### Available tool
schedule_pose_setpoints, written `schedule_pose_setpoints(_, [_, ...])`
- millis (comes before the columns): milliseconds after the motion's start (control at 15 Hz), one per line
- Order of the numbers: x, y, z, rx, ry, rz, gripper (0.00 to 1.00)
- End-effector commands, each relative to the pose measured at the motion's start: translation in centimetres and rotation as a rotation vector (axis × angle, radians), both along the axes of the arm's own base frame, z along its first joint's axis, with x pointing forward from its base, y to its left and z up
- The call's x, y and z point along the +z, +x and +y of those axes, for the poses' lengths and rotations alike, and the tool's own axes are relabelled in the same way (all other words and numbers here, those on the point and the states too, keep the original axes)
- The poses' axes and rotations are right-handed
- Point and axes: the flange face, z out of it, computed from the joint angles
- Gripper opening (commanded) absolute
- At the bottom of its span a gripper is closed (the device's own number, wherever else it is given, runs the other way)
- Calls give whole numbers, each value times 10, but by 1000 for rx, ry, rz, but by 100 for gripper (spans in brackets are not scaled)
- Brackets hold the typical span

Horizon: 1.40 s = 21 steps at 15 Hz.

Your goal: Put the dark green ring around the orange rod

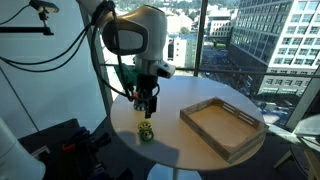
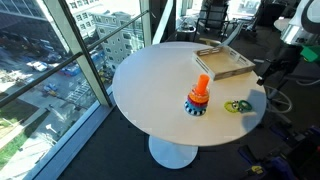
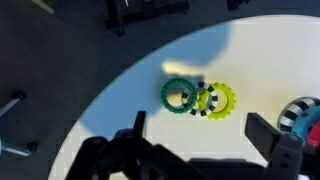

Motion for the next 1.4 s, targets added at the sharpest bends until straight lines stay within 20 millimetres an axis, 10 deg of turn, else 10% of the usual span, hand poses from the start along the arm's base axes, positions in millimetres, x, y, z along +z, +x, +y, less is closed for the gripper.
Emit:
schedule_pose_setpoints(0, [-27,3,-12,-56,21,-8,100])
schedule_pose_setpoints(1333, [-142,10,-16,-143,47,24,100])
